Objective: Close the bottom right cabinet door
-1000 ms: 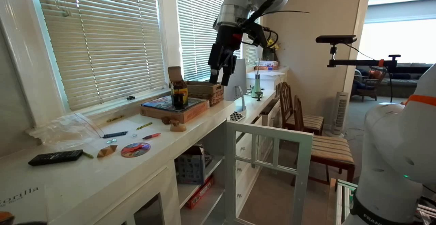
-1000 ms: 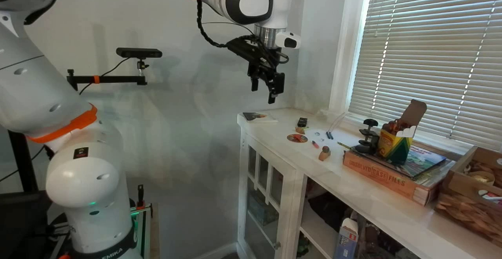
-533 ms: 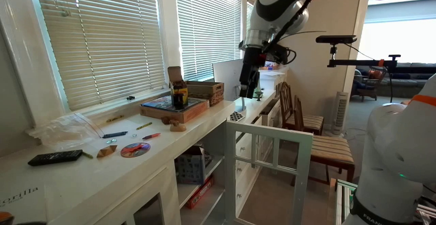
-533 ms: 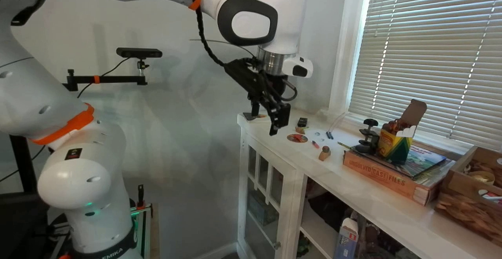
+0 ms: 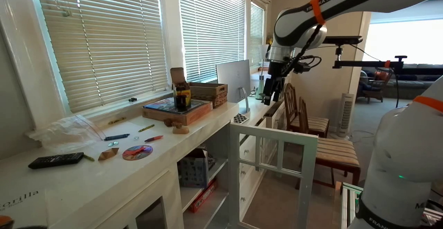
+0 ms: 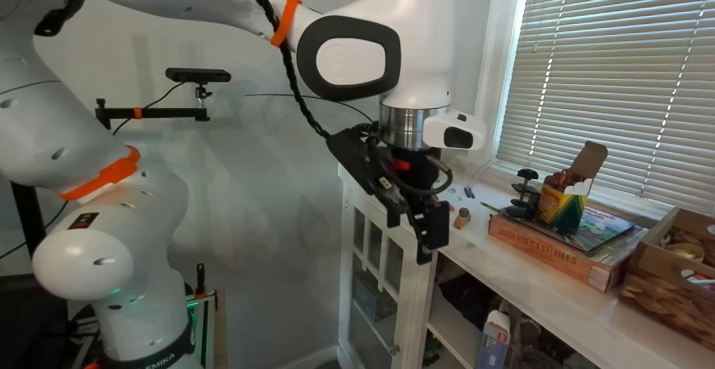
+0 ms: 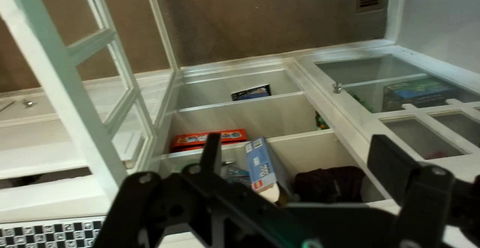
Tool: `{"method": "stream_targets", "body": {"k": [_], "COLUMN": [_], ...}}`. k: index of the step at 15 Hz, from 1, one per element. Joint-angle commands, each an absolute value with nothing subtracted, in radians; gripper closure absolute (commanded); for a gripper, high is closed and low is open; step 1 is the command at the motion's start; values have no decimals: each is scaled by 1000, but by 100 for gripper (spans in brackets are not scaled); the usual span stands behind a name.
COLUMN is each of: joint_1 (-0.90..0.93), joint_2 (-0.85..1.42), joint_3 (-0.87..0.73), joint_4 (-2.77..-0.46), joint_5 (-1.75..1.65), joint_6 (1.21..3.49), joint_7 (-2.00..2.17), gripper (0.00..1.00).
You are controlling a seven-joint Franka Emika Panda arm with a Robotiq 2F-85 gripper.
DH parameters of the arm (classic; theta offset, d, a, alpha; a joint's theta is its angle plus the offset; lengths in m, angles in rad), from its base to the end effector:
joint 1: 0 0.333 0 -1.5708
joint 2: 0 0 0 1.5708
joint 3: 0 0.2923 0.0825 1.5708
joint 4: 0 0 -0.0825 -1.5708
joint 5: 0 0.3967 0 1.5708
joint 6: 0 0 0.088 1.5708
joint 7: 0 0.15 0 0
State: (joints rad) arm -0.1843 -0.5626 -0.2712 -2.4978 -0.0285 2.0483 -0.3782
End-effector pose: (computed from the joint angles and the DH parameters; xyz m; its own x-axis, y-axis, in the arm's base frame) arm 0.3783 -0.1823 0.4127 0.9904 -0.0367 0.1332 -0.0272 -0.9970 -0.0726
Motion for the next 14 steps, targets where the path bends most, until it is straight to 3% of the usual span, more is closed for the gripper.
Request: {"method": "stream_targets", "body": {"k": [1,14], "joint_1": [-238,-245], "joint_2": [-504,-491], "joint_3": [-300,-317], "joint_4": [-2497,-2485], "joint_5": [-152,-157], "joint_6": [2169,2130], "joint_7": [-389,-388], "gripper": [0,0]}}
